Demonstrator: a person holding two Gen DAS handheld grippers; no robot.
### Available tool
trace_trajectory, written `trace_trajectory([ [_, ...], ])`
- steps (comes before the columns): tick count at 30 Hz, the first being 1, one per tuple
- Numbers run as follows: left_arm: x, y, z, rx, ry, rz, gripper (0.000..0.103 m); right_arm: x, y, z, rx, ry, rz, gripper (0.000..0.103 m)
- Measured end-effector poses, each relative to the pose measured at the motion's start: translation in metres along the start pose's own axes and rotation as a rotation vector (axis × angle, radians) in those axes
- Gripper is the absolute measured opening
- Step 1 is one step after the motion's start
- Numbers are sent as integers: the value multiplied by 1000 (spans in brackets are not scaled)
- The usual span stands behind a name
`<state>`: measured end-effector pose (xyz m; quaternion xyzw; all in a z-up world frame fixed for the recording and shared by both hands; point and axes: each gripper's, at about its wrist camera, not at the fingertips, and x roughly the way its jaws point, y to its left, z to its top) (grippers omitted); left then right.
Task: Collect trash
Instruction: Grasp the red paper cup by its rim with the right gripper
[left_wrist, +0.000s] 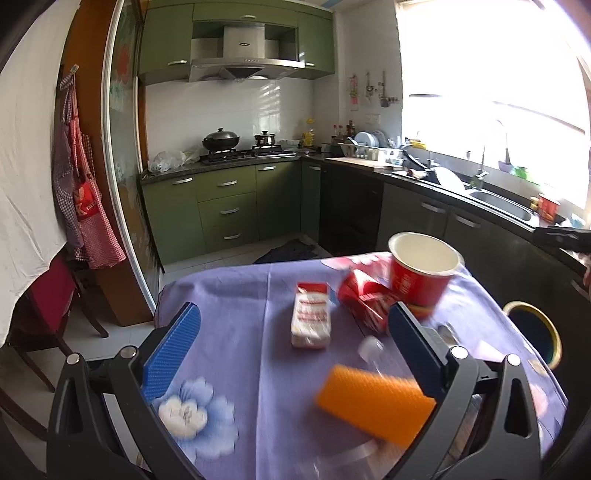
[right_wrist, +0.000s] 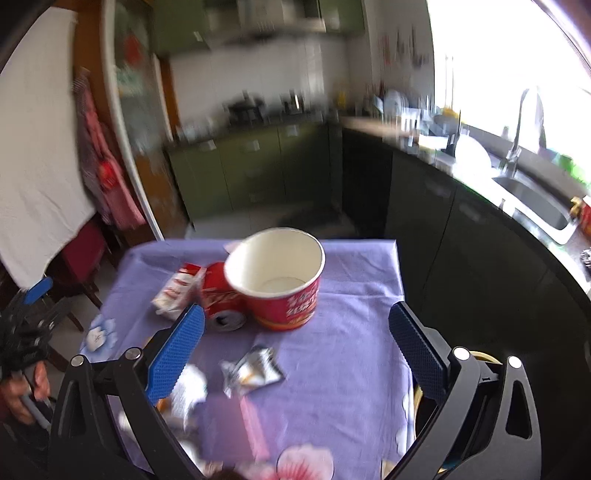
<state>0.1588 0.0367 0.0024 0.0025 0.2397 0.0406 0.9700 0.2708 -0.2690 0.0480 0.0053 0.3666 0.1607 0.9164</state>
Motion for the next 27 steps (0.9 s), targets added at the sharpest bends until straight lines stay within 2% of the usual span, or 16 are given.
trace_trajectory([
  [3, 33, 7, 4, -23, 24, 12, 97, 69, -12, 38, 70, 193, 7, 88],
  [5, 55, 12, 1, -41, 51, 23, 97, 115, -20, 55, 109, 302, -21, 80],
  [7, 64, 13, -2, -56, 69, 9, 97, 146, -26, 61, 126, 379, -49, 74],
  [8, 68, 15, -5, -64, 79, -2, 97, 171, -30, 62, 145, 454, -59, 71],
  [13, 78, 17, -11, -59, 102, -17, 97, 226, -34, 53, 162, 605, -69, 46],
  [14, 79, 16, -11, -61, 105, -23, 97, 232, -33, 51, 164, 619, -66, 44],
  [15, 80, 16, -12, -62, 108, -29, 97, 237, -32, 49, 159, 625, -71, 36],
  [17, 81, 14, -13, -57, 116, -37, 97, 245, -33, 48, 157, 632, -82, 12],
  [18, 82, 14, -14, -54, 118, -36, 97, 248, -35, 48, 156, 631, -92, 5],
  [23, 84, 15, -15, -60, 122, -41, 97, 240, -44, 49, 162, 604, -69, 4],
  [27, 82, 14, -15, -59, 119, -45, 97, 196, -65, 58, 196, 556, -42, 4],
])
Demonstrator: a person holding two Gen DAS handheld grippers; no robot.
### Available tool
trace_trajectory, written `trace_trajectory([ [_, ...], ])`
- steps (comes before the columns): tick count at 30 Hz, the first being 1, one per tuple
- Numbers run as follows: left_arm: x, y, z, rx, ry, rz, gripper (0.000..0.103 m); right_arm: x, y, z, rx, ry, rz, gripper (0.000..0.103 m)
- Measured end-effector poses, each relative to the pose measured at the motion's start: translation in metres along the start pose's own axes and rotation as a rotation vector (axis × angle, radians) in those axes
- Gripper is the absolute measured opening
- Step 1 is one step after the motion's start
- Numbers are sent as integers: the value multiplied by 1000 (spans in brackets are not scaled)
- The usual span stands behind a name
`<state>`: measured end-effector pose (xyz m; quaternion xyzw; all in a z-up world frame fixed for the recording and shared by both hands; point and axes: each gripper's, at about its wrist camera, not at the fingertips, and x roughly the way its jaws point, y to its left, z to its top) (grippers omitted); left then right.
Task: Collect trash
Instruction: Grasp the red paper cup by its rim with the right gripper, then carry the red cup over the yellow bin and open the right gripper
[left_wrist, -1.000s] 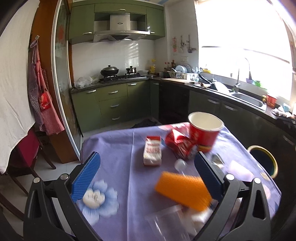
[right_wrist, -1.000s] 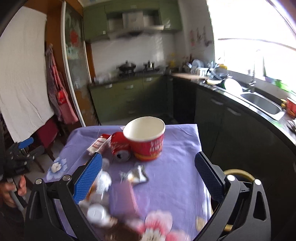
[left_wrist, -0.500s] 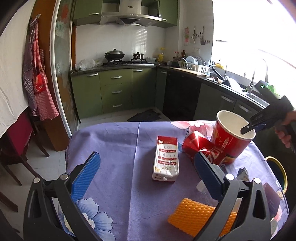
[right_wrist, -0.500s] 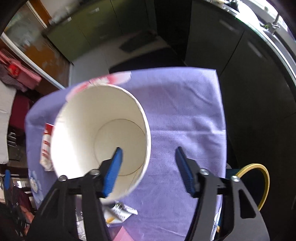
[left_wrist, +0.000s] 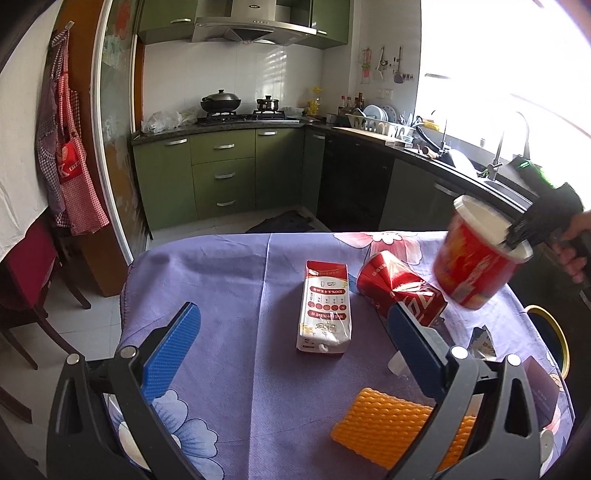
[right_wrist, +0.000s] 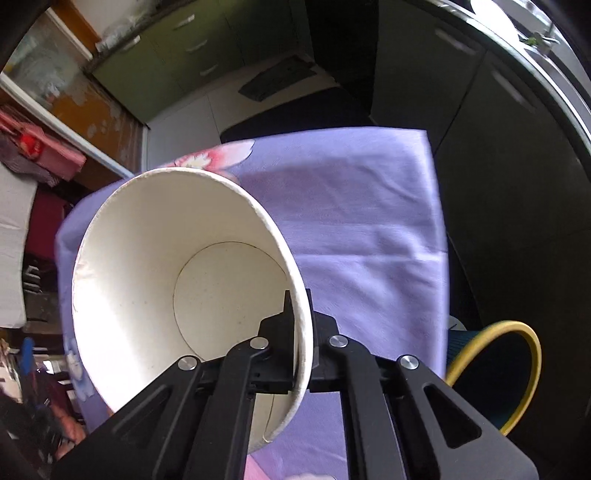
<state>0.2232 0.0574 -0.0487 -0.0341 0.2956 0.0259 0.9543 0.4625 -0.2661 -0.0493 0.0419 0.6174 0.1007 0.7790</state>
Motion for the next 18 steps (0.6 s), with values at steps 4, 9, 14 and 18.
trace_trajectory([
  [4, -1, -3, -1, 11, -1, -9, 97, -62, -64, -25, 87, -79, 17, 4],
  [9, -1, -9, -3, 22, 3, -20, 97, -99, -178, -93, 257, -106, -61, 4],
  [14, -1, -13, -3, 23, 11, -29, 97, -69, -269, -144, 419, -58, -125, 5],
  [18, 1, -17, -2, 33, 16, -10, 97, -22, -305, -154, 466, -8, -142, 5],
])
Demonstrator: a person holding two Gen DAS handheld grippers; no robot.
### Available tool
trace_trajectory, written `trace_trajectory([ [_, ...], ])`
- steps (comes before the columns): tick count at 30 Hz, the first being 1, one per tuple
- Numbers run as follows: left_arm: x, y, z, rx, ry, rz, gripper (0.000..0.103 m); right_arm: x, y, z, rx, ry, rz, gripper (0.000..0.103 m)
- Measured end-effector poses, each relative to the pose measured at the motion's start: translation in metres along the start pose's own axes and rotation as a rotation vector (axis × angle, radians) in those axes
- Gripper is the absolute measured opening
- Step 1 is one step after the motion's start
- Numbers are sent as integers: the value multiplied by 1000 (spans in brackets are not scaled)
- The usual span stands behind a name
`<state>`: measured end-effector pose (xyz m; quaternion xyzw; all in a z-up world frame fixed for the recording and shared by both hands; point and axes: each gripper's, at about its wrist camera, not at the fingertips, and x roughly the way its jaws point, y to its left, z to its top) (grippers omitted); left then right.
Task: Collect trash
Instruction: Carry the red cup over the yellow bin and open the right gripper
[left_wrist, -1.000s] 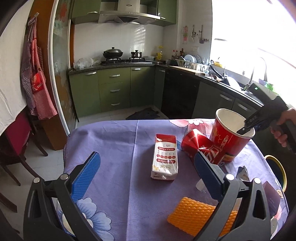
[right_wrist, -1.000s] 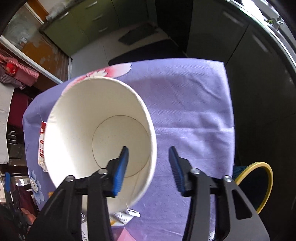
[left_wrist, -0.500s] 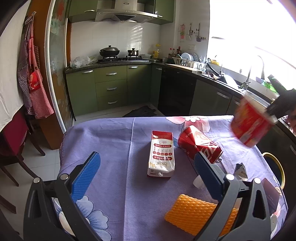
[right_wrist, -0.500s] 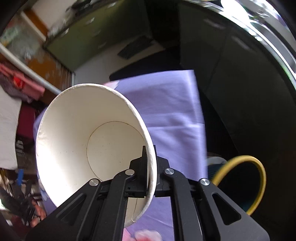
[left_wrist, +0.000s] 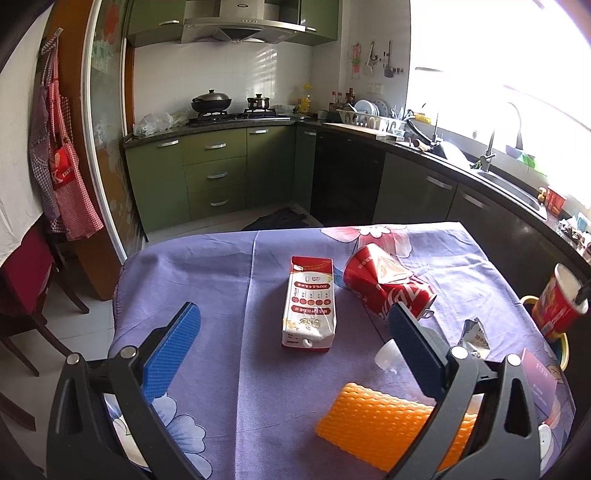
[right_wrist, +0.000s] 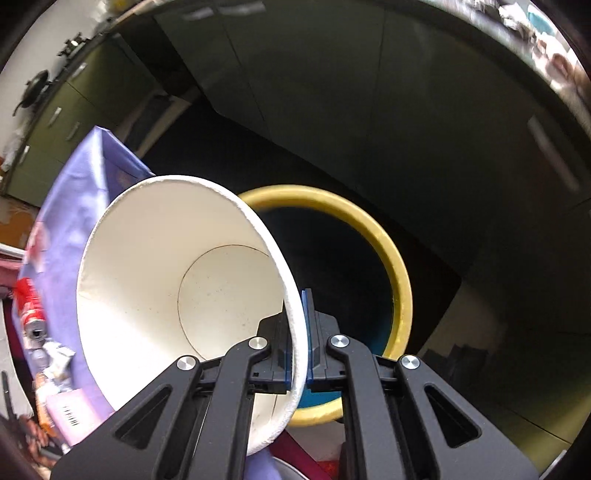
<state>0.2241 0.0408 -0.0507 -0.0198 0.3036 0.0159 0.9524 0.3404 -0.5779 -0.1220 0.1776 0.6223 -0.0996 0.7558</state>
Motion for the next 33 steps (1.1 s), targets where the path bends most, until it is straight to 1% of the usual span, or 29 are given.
trace_trajectory([
  [3, 1, -2, 0, 2, 7, 4, 97, 30, -4, 1, 17, 31, -4, 6],
  [6, 4, -4, 0, 4, 16, 4, 97, 54, -10, 1, 52, 57, 2, 11],
  [7, 6, -4, -1, 5, 20, 4, 97, 61, -12, 2, 63, 62, -3, 21],
  [9, 8, -7, -1, 11, 32, -1, 97, 70, -15, 1, 78, 64, -22, 35],
  [12, 10, -13, -2, 30, 44, -2, 97, 68, -13, -3, 66, 51, -15, 35],
  [16, 13, -16, 2, 43, 66, -2, 97, 45, -3, -15, 21, -4, 36, 36],
  [21, 31, -16, 11, 58, 137, 22, 97, 16, 16, -28, -34, -46, 105, 37],
  [25, 61, -17, 17, 68, 223, 29, 97, 9, 23, -43, -60, -50, 132, 37],
  [26, 75, -17, 19, 68, 255, 38, 97, 8, 22, -46, -67, -47, 137, 37],
  [31, 123, -12, 18, 47, 375, 29, 97, 12, 24, -54, -84, -40, 145, 37],
  [32, 130, -12, 18, 48, 391, 27, 97, 20, 29, -52, -85, -40, 146, 37],
  [33, 136, -13, 17, 55, 406, 33, 97, 19, 29, -53, -86, -41, 146, 37],
])
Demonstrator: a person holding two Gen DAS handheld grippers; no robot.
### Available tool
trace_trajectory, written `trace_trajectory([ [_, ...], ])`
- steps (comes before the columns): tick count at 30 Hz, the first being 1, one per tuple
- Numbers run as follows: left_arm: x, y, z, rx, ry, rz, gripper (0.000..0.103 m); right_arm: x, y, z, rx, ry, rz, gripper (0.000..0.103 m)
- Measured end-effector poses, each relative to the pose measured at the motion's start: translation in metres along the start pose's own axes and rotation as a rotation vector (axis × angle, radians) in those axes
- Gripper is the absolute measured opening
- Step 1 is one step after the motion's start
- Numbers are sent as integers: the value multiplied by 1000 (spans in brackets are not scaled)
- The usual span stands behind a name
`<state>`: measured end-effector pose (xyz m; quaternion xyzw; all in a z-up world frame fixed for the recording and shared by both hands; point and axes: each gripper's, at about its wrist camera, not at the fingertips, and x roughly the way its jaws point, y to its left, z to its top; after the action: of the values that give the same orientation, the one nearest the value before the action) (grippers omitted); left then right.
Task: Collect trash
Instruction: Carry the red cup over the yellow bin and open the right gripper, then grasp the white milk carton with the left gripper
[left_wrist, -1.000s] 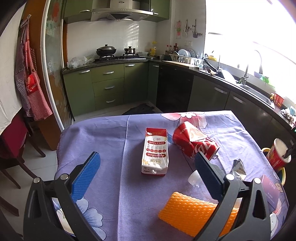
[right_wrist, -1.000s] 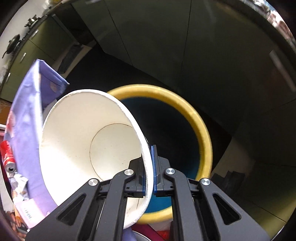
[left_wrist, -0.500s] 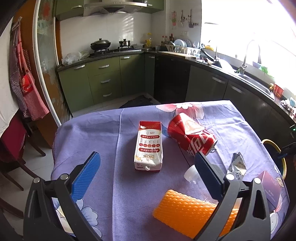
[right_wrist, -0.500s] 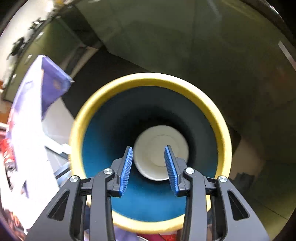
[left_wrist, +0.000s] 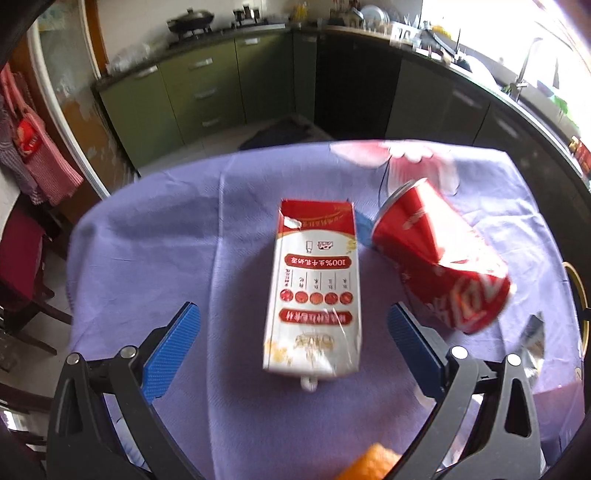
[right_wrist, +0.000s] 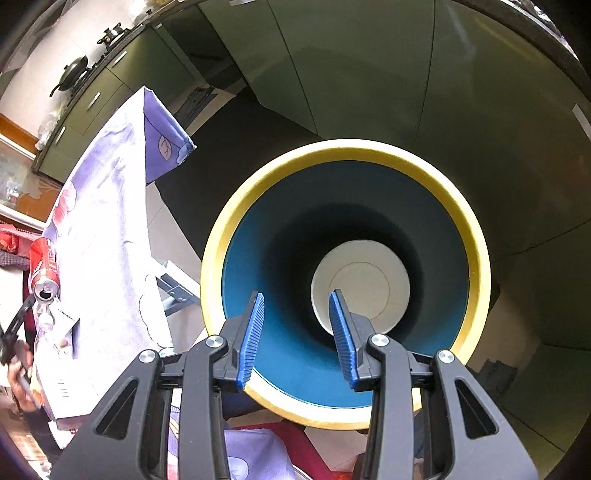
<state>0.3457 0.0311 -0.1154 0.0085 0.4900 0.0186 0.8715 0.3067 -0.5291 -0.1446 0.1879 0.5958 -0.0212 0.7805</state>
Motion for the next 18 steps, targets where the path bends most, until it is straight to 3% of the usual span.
trace_trajectory([
  [2, 12, -2, 3, 15, 25, 27, 96, 3, 1, 4, -1, 1, 1, 37],
  [4, 18, -3, 4, 22, 46, 33, 88, -3, -1, 3, -2, 2, 4, 40],
  [6, 26, -2, 2, 15, 84, 14, 72, 3, 3, 7, -3, 2, 2, 41],
  [8, 28, 1, 1, -17, 93, -26, 64, 5, 4, 8, -4, 3, 4, 41],
  [9, 26, 2, 1, -19, 90, -19, 52, 7, 6, 9, -5, 3, 4, 41],
  [13, 14, 6, 2, -35, 76, -50, 52, 6, 10, 5, -18, 2, 14, 41],
  [18, -23, 6, 4, -13, -4, -35, 49, -2, 12, 0, -28, -19, 39, 41],
])
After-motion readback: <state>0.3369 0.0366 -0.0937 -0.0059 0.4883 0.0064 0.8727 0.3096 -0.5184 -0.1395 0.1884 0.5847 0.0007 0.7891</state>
